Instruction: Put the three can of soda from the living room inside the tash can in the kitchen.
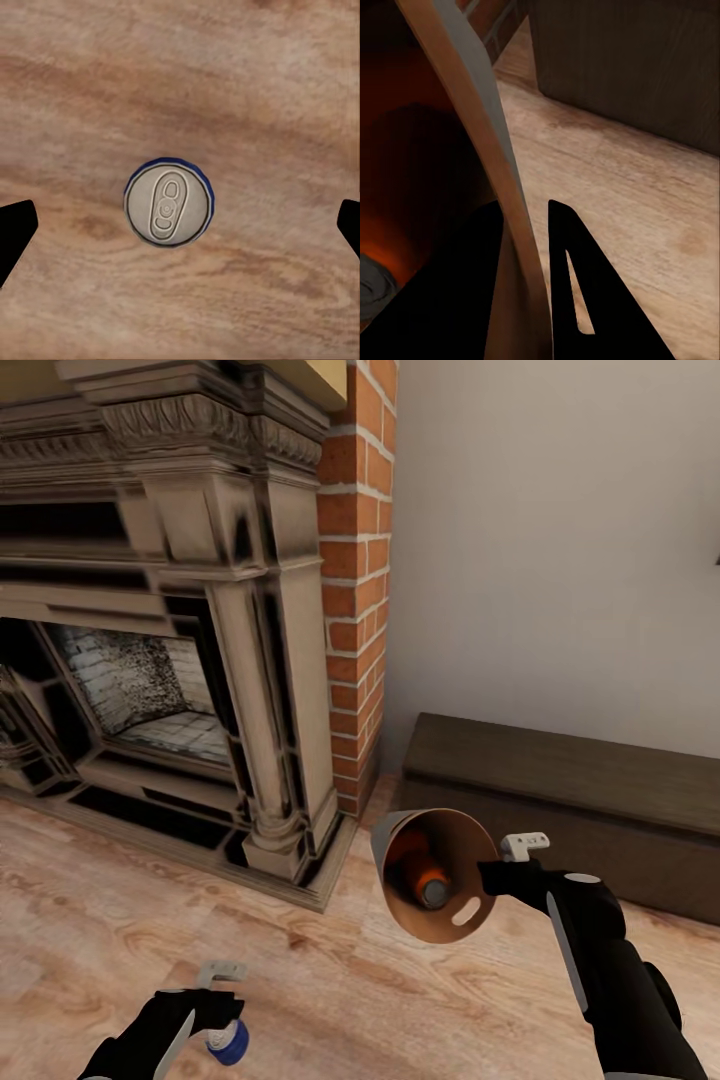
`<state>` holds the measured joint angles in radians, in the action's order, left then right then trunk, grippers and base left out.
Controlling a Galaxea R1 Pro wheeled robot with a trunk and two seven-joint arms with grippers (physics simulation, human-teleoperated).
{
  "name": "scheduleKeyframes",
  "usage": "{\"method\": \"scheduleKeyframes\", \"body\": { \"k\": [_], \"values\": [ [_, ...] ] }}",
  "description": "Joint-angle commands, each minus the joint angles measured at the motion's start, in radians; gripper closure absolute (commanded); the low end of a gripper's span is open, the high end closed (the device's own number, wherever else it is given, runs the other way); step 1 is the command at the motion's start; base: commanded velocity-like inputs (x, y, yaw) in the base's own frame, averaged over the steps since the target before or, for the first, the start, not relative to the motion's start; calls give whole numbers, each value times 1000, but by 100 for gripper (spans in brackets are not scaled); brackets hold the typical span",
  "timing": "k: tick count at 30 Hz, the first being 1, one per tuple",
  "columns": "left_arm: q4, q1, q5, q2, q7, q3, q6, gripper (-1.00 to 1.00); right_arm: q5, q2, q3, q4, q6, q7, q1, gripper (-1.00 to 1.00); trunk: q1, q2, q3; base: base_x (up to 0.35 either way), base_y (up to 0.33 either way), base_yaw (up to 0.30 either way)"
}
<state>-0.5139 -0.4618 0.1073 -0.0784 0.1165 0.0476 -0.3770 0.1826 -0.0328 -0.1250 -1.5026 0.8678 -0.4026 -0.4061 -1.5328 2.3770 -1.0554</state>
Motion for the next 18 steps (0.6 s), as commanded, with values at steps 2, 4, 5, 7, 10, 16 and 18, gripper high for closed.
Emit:
{"method": "scheduleKeyframes", "body": {
  "k": [2,4,5,7,10,16,18],
  "values": [
    [0,0,0,0,-1,1,4,-100,-15,0,1,-1,2,-2,0,100,0,0,0,0,55,0],
    [0,0,0,0,-1,1,9,-100,-15,-1,1,-1,2,-2,0,100,0,0,0,15,25,0],
    [0,0,1,0,-1,1,10,-100,-15,-1,1,-1,2,-2,0,100,0,0,0,59,18,0],
    [0,0,1,0,-1,0,12,-100,-15,0,1,-1,2,-2,0,100,0,0,0,197,8,0],
    [0,0,0,0,-1,0,15,-100,-17,0,1,-1,2,-2,0,100,0,0,0,197,3,0],
    [0,0,1,2,-3,0,28,-100,-14,1,32,1,2,0,0,100,0,0,0,40,1,0],
    [0,0,1,2,-3,0,28,-100,-14,1,35,1,2,0,0,100,0,0,0,8,0,0]
  ]
}}
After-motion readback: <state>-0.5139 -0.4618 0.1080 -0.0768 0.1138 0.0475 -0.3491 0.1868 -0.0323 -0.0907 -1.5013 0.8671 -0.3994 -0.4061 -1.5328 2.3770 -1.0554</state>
